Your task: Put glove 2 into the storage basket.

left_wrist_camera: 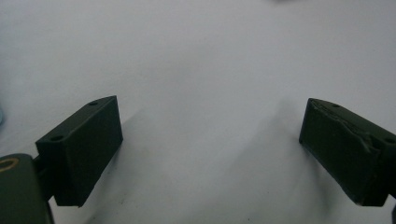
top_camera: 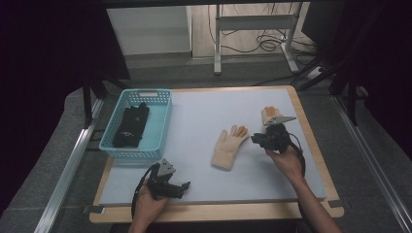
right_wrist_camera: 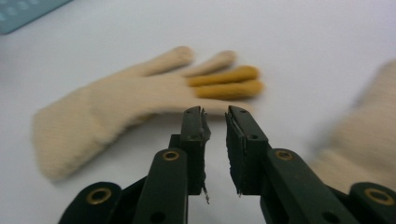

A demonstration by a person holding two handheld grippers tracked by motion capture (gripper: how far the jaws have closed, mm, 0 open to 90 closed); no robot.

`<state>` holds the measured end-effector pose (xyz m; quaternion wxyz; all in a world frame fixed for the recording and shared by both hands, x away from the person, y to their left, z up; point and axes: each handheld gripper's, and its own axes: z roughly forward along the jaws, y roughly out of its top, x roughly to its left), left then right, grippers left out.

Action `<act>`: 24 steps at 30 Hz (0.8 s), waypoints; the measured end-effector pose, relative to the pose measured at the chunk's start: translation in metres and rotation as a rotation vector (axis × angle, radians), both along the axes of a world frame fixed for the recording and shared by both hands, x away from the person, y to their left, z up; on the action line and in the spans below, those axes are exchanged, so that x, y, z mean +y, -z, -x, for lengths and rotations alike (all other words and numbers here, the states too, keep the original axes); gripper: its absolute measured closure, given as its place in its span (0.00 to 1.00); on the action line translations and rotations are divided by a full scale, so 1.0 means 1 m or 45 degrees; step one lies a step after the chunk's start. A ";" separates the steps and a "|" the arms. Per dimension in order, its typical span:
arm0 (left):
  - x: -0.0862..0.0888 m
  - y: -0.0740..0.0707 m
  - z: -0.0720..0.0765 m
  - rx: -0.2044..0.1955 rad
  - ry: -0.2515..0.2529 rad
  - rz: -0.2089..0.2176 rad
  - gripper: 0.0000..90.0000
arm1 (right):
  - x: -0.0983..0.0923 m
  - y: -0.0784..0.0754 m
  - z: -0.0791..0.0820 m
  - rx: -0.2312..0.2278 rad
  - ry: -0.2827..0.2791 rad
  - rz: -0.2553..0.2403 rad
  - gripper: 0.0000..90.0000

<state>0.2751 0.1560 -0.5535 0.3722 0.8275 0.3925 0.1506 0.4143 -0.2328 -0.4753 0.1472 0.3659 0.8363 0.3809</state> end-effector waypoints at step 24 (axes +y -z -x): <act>0.000 0.000 0.000 0.001 0.000 0.000 0.07 | -0.094 0.033 -0.063 0.059 0.425 -0.002 0.66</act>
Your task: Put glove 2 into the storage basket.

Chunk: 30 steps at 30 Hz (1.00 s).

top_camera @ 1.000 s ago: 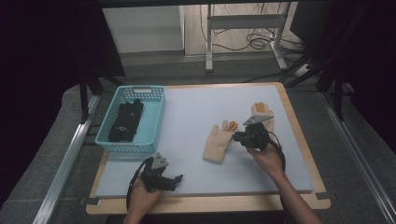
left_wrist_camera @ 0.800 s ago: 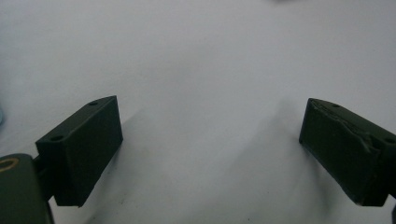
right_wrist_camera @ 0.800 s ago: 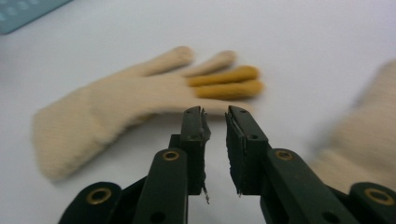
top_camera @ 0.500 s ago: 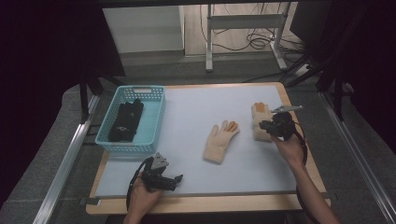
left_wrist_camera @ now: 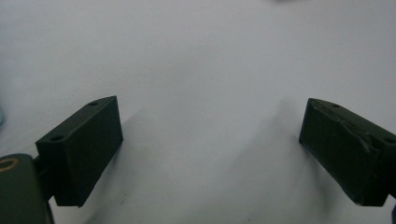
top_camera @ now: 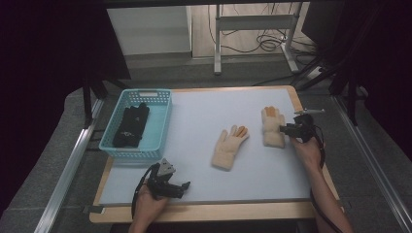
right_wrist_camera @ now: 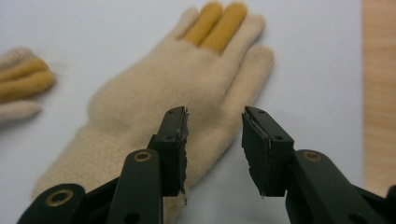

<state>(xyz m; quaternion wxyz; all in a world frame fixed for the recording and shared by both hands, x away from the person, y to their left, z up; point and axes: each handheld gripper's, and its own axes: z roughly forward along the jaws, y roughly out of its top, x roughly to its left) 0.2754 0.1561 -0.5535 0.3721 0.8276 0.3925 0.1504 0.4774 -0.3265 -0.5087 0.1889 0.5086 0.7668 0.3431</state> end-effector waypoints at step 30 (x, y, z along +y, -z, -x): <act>0.000 0.000 0.000 0.000 -0.002 -0.001 0.07 | 0.069 -0.050 0.059 -0.010 -0.259 0.055 0.94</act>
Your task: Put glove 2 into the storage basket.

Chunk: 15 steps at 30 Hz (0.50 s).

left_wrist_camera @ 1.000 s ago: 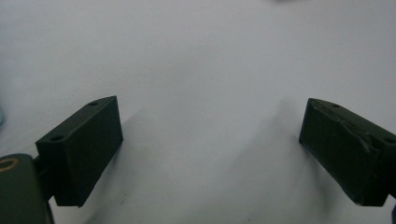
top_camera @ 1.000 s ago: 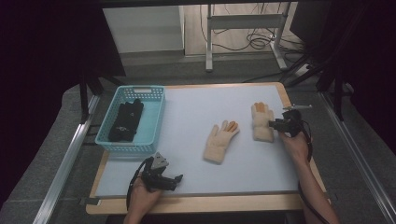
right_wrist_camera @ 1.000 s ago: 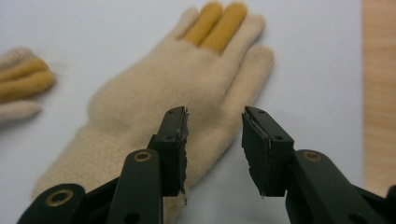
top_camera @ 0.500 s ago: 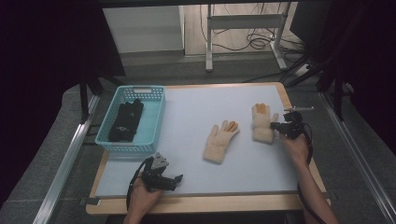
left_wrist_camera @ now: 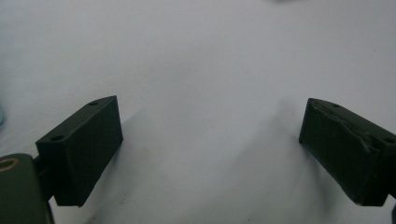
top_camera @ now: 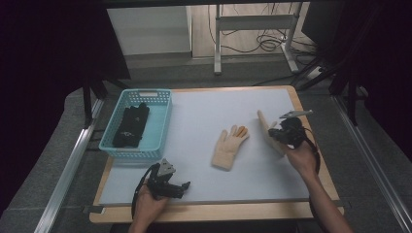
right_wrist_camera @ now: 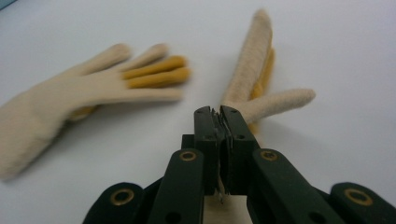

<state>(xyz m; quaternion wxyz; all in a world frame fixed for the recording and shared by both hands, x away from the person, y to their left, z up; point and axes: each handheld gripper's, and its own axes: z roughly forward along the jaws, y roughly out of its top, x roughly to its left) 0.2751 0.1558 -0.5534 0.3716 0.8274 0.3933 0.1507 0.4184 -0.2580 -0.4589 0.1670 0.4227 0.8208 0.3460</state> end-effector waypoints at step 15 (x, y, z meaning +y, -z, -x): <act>0.000 0.000 0.000 -0.002 0.001 0.001 0.07 | 0.009 0.007 -0.010 -0.011 -0.131 -0.032 0.70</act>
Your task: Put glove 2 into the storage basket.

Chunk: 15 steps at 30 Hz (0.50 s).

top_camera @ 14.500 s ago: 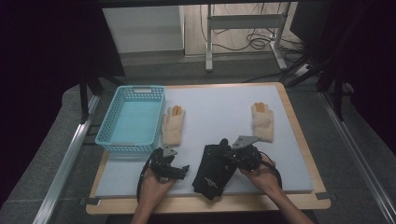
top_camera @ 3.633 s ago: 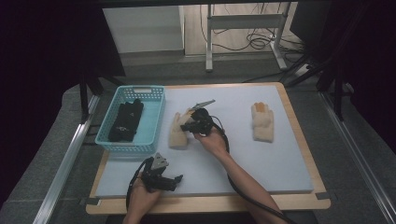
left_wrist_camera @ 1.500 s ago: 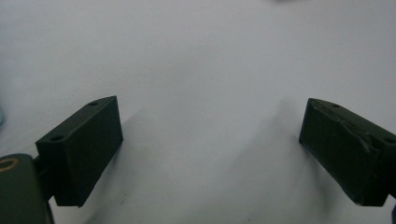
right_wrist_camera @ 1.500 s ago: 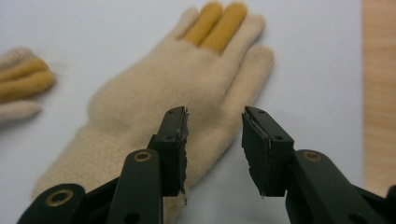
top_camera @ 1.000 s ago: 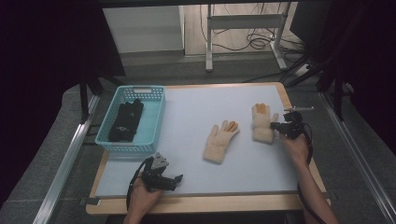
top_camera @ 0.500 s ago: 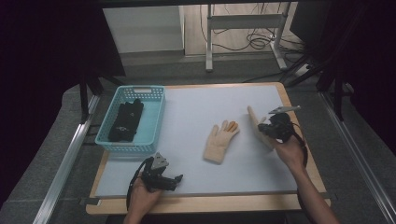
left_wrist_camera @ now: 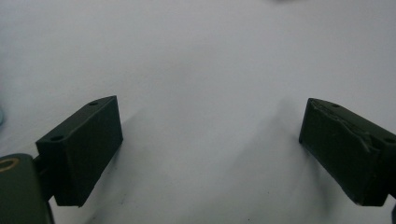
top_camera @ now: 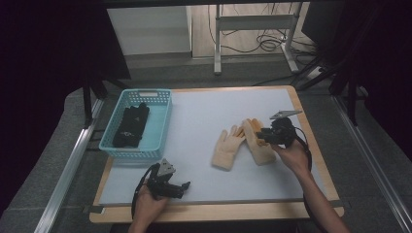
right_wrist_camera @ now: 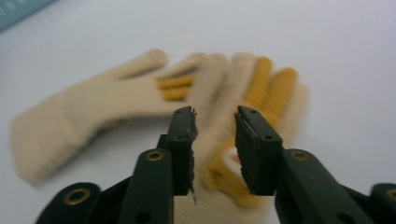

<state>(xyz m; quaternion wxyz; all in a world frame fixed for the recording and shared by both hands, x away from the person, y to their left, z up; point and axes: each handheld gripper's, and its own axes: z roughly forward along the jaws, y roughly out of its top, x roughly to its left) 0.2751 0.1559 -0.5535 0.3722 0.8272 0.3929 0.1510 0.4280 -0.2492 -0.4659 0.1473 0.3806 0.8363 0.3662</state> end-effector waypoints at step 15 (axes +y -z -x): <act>0.000 0.000 0.000 0.002 0.000 -0.001 0.07 | -0.008 0.042 -0.012 -0.069 -0.199 0.153 0.56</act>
